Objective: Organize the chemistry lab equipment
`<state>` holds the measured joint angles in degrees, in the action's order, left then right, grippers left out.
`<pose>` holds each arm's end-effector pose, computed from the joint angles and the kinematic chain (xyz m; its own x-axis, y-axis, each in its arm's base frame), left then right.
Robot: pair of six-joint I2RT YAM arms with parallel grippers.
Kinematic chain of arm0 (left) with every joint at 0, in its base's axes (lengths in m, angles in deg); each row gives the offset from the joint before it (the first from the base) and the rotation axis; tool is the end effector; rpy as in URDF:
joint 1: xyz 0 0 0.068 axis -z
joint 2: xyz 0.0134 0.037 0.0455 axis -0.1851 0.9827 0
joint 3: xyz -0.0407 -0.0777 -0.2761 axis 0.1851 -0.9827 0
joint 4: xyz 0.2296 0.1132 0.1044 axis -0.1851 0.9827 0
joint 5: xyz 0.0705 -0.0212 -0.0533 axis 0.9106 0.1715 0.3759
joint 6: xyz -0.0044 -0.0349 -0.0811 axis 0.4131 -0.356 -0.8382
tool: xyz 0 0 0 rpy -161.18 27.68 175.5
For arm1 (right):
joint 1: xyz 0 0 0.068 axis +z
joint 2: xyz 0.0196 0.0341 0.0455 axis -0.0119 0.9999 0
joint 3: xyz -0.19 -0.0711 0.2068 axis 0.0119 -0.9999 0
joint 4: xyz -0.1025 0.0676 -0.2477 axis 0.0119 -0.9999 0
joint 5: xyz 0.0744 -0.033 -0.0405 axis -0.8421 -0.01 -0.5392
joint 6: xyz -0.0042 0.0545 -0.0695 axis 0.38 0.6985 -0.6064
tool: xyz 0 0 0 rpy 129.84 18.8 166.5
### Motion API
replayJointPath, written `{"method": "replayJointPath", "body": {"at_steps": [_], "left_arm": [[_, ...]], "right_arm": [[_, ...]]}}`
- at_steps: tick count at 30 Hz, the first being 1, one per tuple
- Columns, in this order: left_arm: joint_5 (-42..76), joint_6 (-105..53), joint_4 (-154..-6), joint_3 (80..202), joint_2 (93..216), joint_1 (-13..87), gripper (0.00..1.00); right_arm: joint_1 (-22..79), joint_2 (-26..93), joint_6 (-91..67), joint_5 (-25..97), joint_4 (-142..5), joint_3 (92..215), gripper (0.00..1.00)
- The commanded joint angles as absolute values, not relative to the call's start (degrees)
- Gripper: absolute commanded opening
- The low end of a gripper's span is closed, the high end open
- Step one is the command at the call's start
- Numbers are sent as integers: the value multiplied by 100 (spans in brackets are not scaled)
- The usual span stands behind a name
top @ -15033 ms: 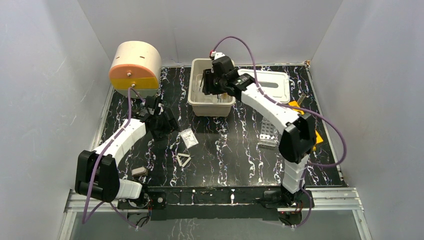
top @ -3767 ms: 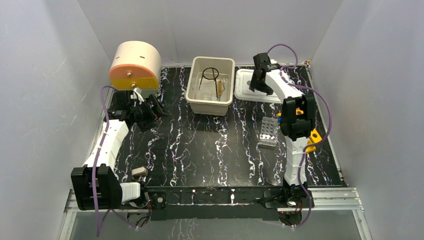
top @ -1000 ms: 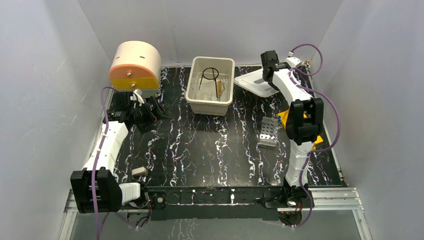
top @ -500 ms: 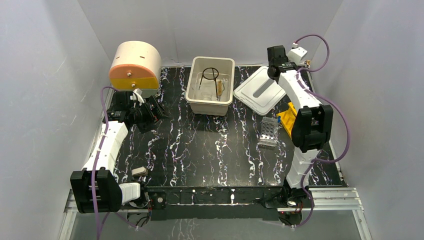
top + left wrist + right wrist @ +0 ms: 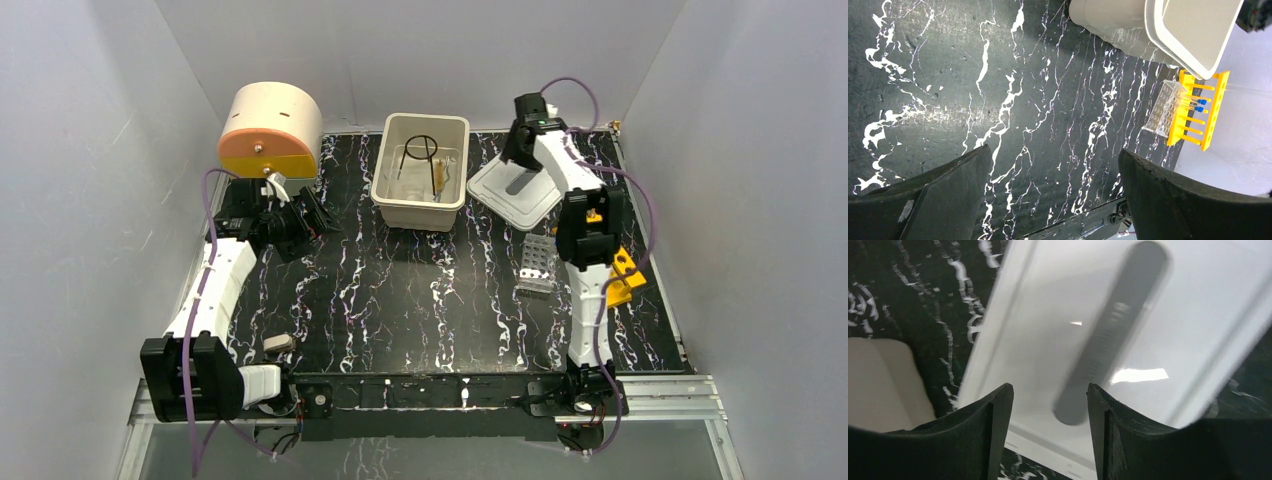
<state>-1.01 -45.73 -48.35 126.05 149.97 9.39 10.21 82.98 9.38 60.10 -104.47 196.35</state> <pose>0.3022 -0.0281 0.2758 -0.7449 -0.4772 -0.4663 -0.0951 0.7677 -0.6337 0.5627 0.0859 0.2212 -0.6482 0.3370 -0.6828 0.3468 0.9290 0.1293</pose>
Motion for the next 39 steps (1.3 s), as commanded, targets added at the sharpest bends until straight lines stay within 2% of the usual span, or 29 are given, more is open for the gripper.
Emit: {"method": "replayJointPath", "body": {"at_steps": [1, 5, 7, 10, 13, 18, 24, 29, 35, 37, 39], "left_arm": [[-241, -4553, -4715, 12823, 15043, 966, 98], [-152, -4517, -4655, 12849, 15075, 970, 98], [-102, -4507, -4630, 12846, 15083, 969, 98], [-56, -4492, -4599, 12849, 15097, 970, 98], [-26, -4478, -4588, 12853, 15133, 965, 98], [-14, -4479, -4590, 12881, 15197, 967, 98], [29, -4456, -4526, 12938, 15242, 970, 98], [52, -4435, -4498, 12935, 15242, 970, 98], [56, -4428, -4502, 12928, 15242, 966, 98], [57, -4428, -4498, 12920, 15234, 970, 98], [54, -4428, -4500, 12923, 15226, 969, 98]], "right_arm": [[1454, 9222, 1002, 5511, -11318, 21333, 65], [1562, 10284, 1597, 5832, -12175, 23196, 59], [1589, 10604, 1812, 5984, -12384, 23686, 54], [1639, 10661, 1943, 6159, -12319, 23481, 48], [1686, 10529, 1905, 6373, -12063, 22966, 48], [1767, 10634, 1690, 6668, -11981, 22866, 53], [1782, 11104, 1383, 6608, -12095, 23304, 53], [1836, 11288, 836, 6551, -11947, 23360, 59], [1915, 11384, 396, 6721, -11942, 23348, 61], [1925, 11398, 297, 6665, -11960, 23367, 58], [1924, 11379, 218, 6477, -11951, 23372, 46]]}}
